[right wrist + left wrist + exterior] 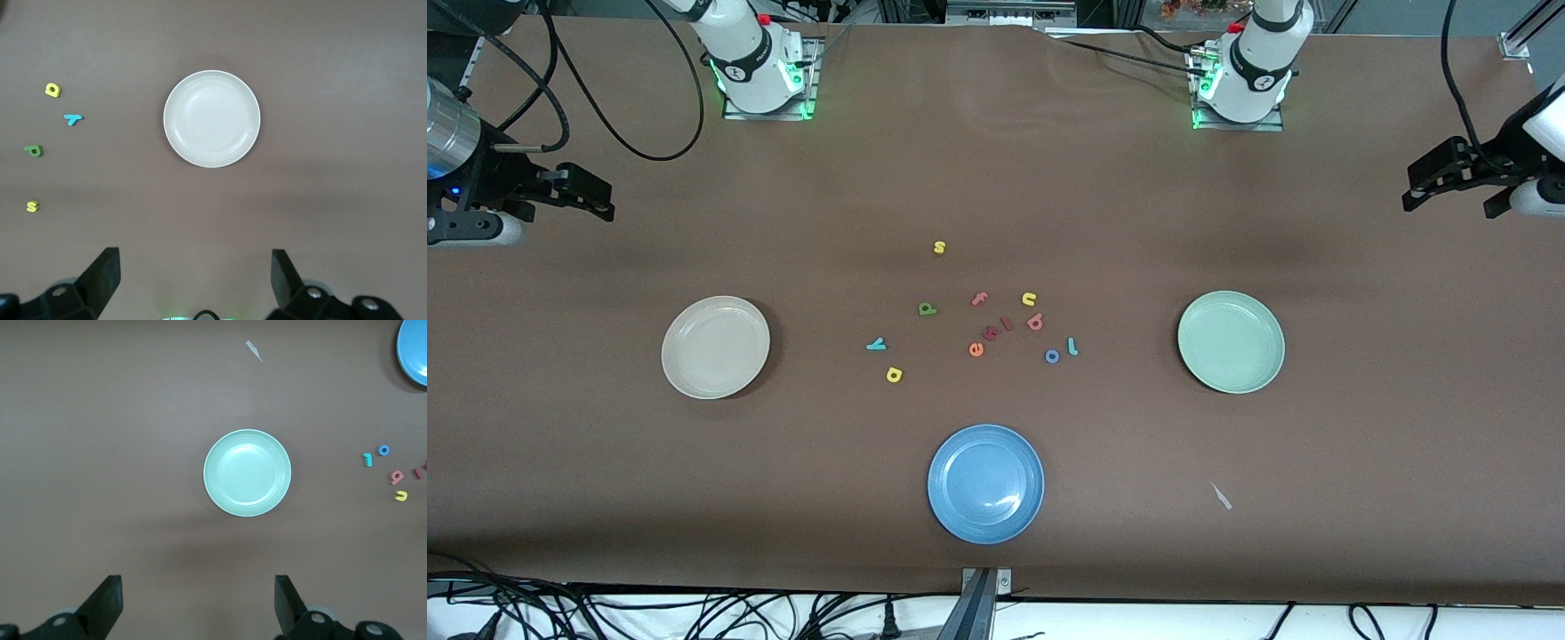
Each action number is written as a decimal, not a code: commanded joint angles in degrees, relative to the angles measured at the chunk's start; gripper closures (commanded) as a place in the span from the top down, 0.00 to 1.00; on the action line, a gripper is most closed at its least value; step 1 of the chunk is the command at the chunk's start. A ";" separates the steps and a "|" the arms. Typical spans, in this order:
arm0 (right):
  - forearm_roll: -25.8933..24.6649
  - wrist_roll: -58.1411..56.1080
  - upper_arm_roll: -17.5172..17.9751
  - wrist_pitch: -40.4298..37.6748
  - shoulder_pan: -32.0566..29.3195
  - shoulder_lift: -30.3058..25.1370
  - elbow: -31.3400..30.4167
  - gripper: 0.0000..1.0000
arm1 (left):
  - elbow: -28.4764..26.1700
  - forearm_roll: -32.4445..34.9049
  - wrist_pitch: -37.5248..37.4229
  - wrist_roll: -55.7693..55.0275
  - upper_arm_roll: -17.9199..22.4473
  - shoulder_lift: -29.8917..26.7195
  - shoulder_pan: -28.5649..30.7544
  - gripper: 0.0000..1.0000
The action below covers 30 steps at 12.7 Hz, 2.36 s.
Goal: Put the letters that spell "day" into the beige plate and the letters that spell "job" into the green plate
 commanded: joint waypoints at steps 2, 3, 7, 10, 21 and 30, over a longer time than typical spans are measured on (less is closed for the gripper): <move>-0.73 -0.22 0.22 -0.59 -0.24 0.13 0.69 1.00 | 0.44 -0.53 -0.14 -0.31 0.81 0.24 -1.38 1.00; -0.73 -0.22 0.22 -0.59 -0.24 0.13 0.69 1.00 | 0.52 -0.36 -0.14 -0.40 0.81 0.59 -1.64 1.00; -0.73 -0.22 0.13 -0.59 -0.24 0.13 0.69 1.00 | 0.61 -0.53 -0.23 0.39 0.90 0.86 -1.73 1.00; -0.82 -0.31 0.13 -0.59 -0.24 0.13 0.69 1.00 | 0.70 -0.62 -0.23 0.48 0.90 0.77 -1.73 1.00; -0.73 -0.31 0.22 -0.59 -0.24 0.13 0.78 1.00 | 1.05 -1.14 -1.99 0.74 0.72 0.50 -0.15 1.00; -0.73 -0.31 0.13 -0.59 -0.24 0.13 0.78 1.00 | 0.70 -0.44 -2.25 0.66 0.63 1.56 -0.15 1.00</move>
